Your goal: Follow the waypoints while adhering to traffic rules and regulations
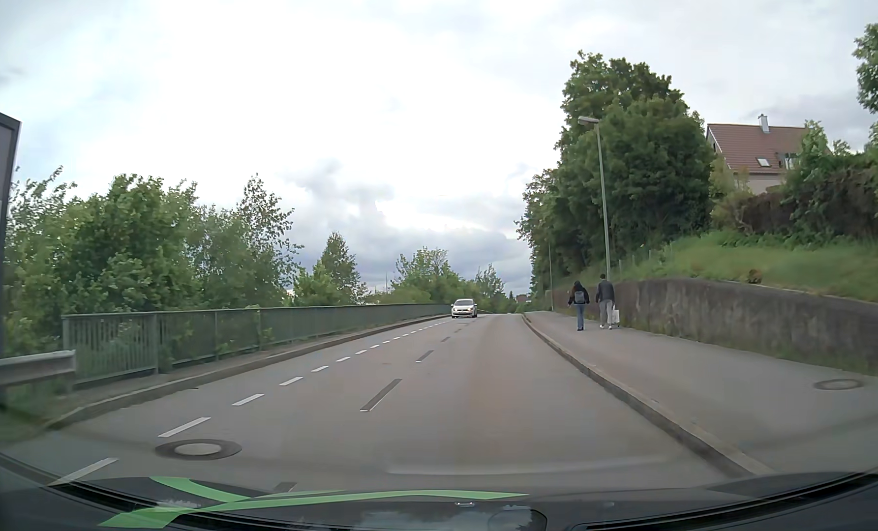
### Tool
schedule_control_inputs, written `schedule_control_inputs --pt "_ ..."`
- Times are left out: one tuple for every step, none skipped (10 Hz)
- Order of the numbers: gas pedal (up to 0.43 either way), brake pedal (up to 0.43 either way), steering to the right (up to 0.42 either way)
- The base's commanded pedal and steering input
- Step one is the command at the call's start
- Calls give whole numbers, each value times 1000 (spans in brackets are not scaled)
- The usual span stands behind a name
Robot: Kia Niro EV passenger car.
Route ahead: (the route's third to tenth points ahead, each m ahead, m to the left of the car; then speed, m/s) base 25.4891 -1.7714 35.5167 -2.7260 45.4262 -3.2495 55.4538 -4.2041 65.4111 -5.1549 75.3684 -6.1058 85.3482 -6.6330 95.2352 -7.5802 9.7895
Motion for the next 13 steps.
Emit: schedule_control_inputs --pt "98 0 8" --pt "98 0 7" --pt "98 0 7" --pt "98 0 7" --pt "98 0 7" --pt "87 0 7" --pt "87 0 7" --pt "87 0 6" --pt "87 0 6" --pt "87 0 6" --pt "87 0 6" --pt "87 0 6" --pt "79 0 6"
